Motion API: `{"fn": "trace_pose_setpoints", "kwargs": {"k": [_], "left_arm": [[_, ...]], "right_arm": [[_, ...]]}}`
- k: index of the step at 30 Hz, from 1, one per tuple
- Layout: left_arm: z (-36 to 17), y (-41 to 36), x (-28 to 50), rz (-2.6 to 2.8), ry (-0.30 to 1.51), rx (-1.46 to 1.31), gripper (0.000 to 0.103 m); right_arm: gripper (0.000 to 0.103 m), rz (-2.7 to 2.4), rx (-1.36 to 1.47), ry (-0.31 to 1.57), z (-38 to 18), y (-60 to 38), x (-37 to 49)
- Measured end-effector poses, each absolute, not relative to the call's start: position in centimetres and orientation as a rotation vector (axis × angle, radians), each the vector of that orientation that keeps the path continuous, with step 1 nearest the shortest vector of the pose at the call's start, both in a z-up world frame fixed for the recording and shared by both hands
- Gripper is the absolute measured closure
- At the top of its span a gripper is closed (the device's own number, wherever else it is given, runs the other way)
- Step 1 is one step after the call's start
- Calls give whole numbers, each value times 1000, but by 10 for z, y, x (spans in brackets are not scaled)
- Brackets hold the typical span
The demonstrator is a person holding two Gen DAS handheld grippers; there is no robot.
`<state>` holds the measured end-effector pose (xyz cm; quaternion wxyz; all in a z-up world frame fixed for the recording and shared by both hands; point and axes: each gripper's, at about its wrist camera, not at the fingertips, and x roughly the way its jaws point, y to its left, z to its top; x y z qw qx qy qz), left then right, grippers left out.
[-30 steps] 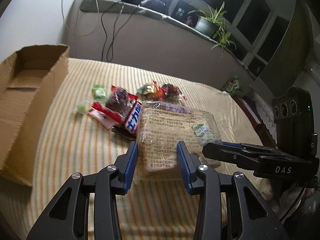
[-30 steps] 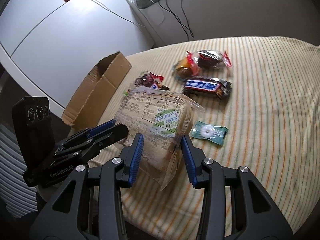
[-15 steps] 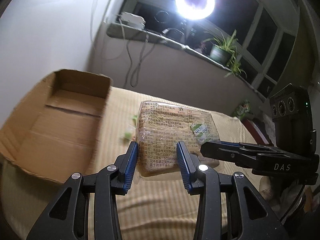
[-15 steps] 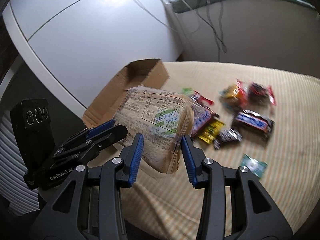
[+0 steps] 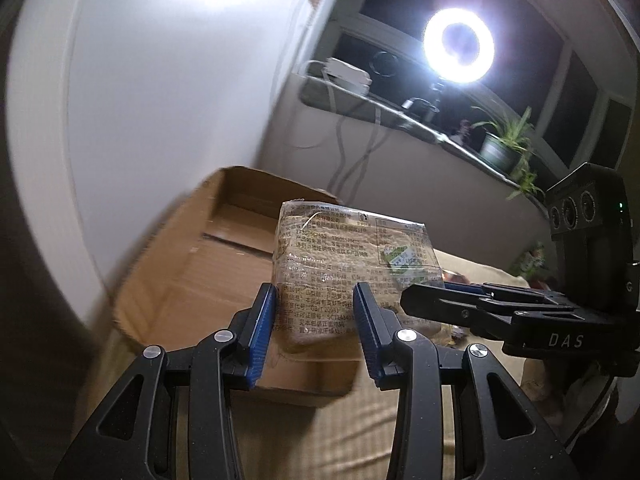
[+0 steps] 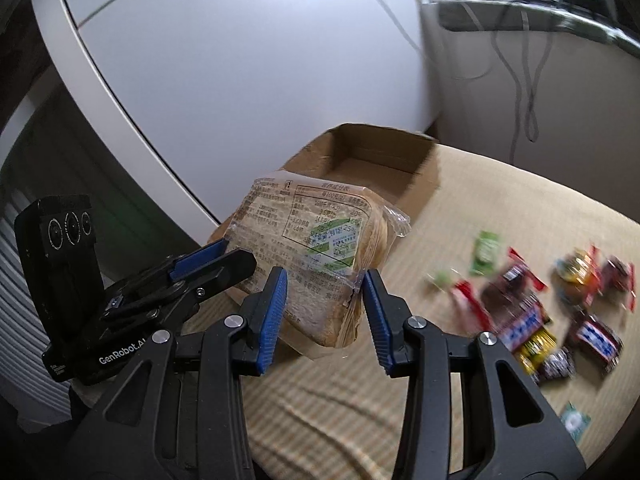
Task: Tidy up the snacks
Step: 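Carry the bread loaf with the left gripper into the cardboard box and release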
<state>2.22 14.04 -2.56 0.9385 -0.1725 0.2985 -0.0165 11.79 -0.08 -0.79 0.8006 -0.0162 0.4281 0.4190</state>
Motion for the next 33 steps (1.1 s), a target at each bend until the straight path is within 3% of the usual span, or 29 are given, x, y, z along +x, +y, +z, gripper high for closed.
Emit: {"fn": "trace_pose_setpoints", "kwargs": {"k": [22, 33], "left_arm": [[-44, 172, 28, 103, 658, -334, 65], [-33, 169, 15, 145, 622, -287, 65]], "right_arm": [[61, 963, -65, 1001, -43, 52, 130], [52, 918, -68, 952, -30, 32, 129]]}}
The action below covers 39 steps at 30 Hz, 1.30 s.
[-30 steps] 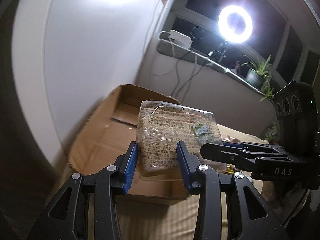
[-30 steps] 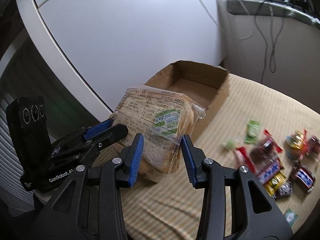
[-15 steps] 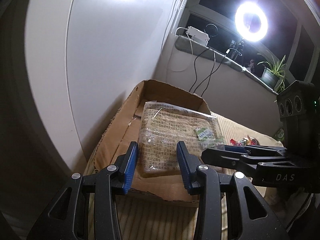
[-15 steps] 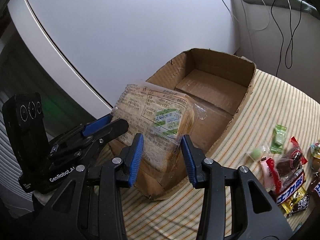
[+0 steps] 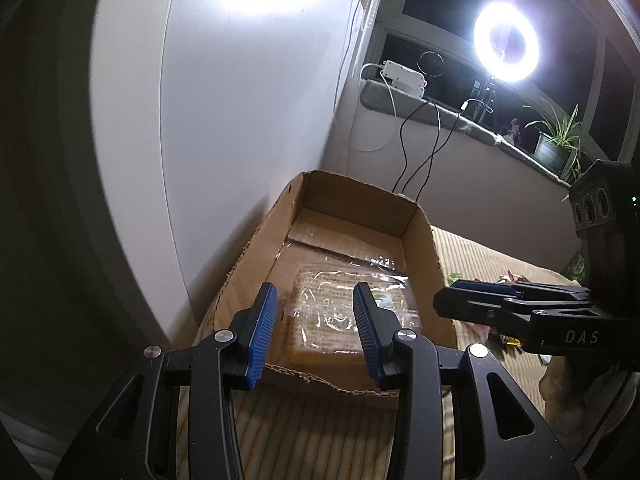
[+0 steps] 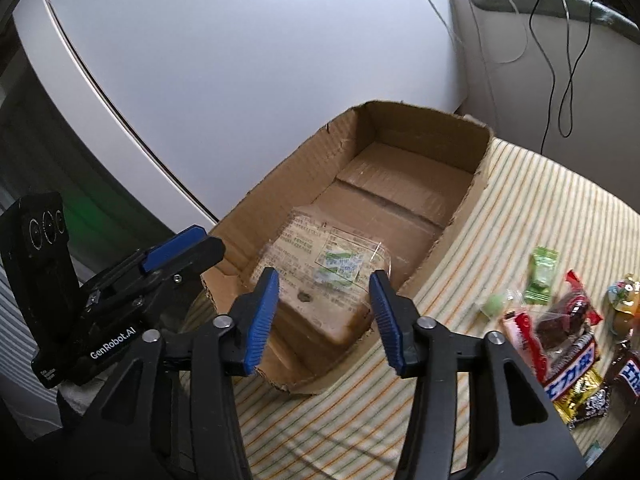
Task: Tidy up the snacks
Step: 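Carry the bread loaf with the left gripper into the cardboard box and release, then grasp the blue-white chocolate bar with the left gripper while the right gripper grasps the green mint packet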
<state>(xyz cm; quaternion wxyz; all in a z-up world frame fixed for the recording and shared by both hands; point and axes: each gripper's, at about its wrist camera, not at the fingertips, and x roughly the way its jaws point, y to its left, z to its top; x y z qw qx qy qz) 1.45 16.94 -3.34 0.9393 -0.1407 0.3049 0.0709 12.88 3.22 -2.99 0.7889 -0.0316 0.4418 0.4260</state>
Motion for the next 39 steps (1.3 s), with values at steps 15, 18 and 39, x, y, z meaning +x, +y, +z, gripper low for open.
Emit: {"fn": "trace_pose_setpoints", "kwargs": {"k": [15, 18, 39], "left_arm": [[-20, 127, 9, 109, 579, -241, 50], [-20, 114, 14, 82, 579, -227, 50], [-53, 13, 62, -168, 712, -177, 57]], "right_arm": [[36, 802, -14, 839, -8, -53, 118], [29, 749, -18, 811, -3, -79, 120], [26, 563, -161, 912, -50, -234, 129]]}}
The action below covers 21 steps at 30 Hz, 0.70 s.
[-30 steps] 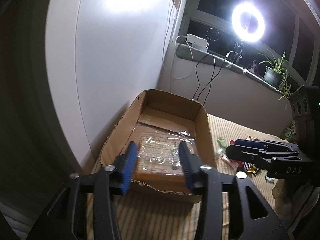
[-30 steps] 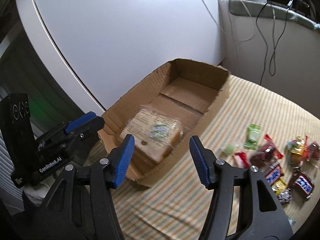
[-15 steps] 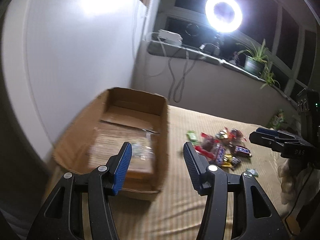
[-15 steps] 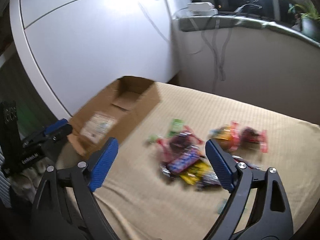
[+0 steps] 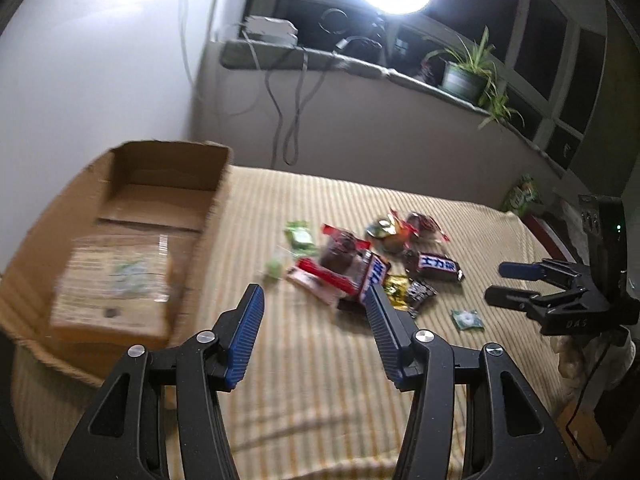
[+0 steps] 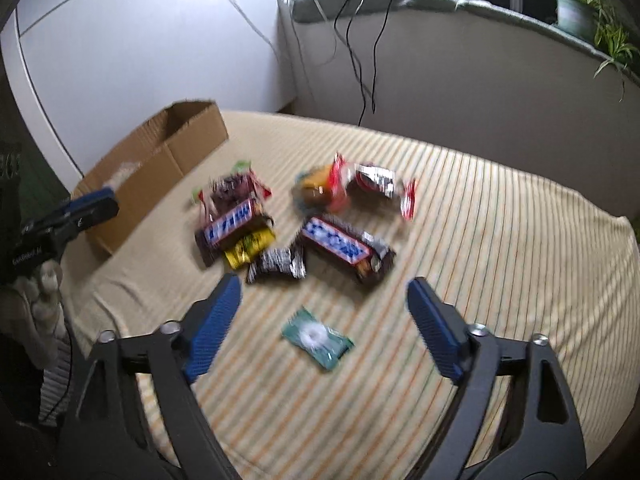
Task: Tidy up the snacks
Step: 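Grasp the blue-white chocolate bar with the left gripper while the right gripper grasps the green mint packet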
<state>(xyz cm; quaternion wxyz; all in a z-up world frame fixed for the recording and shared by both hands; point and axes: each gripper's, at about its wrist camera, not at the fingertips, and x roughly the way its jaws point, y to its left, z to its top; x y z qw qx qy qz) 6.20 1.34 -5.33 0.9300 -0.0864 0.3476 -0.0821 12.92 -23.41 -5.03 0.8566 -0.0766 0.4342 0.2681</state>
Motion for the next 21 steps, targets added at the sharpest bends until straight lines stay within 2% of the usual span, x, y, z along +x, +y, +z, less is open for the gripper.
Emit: {"fn": "trace_pose_setpoints", "kwargs": {"k": [6, 10, 21], "left_arm": [[-65, -11, 82, -245, 768, -149, 72], [-71, -31, 97, -292, 797, -109, 74], [-89, -48, 137, -299, 864, -21, 74]], "right_arm": [[43, 627, -229, 953, -66, -222, 125], [52, 658, -276, 967, -74, -213, 122], [55, 683, -290, 999, -87, -213, 129]]}}
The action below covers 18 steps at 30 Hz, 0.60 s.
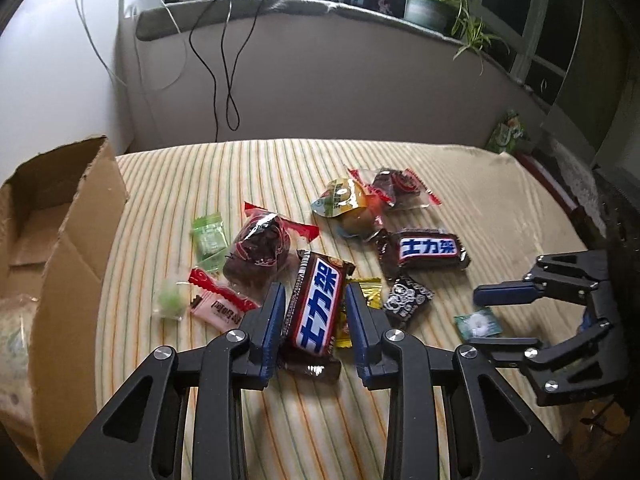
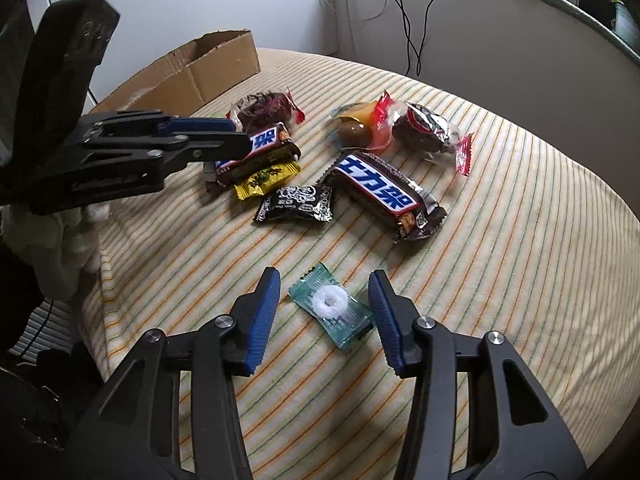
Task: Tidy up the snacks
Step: 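Grasp the blue-white chocolate bar with the left gripper while the right gripper grasps the green mint packet, then carry the chocolate bar and mint packet into the box and open both grippers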
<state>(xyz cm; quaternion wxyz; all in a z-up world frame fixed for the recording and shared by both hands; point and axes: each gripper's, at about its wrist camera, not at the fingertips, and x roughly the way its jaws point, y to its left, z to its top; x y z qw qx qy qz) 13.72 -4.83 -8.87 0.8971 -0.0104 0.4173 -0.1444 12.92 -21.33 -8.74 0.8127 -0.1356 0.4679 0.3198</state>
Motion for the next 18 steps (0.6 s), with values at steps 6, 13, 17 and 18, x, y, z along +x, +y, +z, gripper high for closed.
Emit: {"fn": "trace_pose_setpoints", "kwargs": {"k": [6, 13, 17, 18], "left_arm": [[-99, -56, 139, -290, 884, 25, 74], [-101, -57, 139, -290, 887, 27, 76], [-100, -56, 138, -292, 884, 22, 76], [-98, -54, 138, -290, 878, 19, 76]], "right_arm": [[55, 693, -314, 998, -89, -214, 127], [62, 688, -336, 1001, -89, -217, 122], [75, 670, -330, 1010, -88, -220, 122], [79, 667, -324, 1012, -88, -222, 122]]}}
